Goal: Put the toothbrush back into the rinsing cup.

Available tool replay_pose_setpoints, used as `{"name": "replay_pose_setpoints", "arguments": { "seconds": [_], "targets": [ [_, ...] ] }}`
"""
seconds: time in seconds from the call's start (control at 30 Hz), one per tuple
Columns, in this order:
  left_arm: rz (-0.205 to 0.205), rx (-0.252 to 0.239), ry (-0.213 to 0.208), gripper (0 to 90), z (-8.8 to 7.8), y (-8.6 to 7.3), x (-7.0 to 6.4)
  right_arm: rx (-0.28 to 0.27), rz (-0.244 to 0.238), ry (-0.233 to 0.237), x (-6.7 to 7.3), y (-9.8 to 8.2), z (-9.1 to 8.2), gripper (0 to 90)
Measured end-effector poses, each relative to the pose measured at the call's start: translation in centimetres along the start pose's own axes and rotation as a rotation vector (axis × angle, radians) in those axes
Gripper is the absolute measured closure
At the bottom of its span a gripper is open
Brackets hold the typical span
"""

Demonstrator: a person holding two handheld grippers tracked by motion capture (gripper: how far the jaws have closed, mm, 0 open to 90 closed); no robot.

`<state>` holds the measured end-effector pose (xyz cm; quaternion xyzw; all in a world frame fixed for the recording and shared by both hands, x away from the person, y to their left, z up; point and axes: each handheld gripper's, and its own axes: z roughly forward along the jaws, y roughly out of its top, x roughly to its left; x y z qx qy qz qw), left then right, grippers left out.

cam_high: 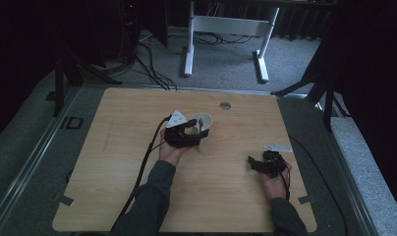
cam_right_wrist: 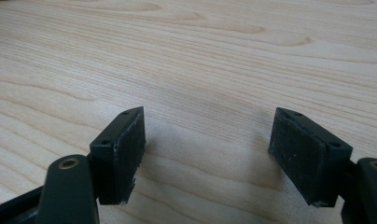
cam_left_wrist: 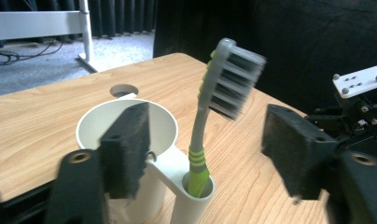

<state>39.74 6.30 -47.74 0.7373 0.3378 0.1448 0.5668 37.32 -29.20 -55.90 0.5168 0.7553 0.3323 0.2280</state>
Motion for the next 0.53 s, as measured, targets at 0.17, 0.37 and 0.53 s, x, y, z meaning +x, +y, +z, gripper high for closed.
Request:
{"name": "replay_pose_setpoints", "arguments": {
  "seconds": [0.17, 0.37, 0.53],
  "targets": [
    [0.009, 0.017, 0.001, 24.7, -0.4, -0.1, 0.0, 0.000, 0.001, 0.000, 0.0, 0.0, 0.0, 26.4],
    [0.002, 0.024, 0.004, 22.9, -1.1, -0.6, 0.2, 0.000, 0.003, 0.000, 0.0, 0.0, 0.0, 26.4],
    [-0.001, 0.008, 0.002, 22.8, -2.7, -1.4, 0.7, -0.001, 0.002, 0.001, 0.0, 0.0, 0.0, 26.4]
  ]
}}
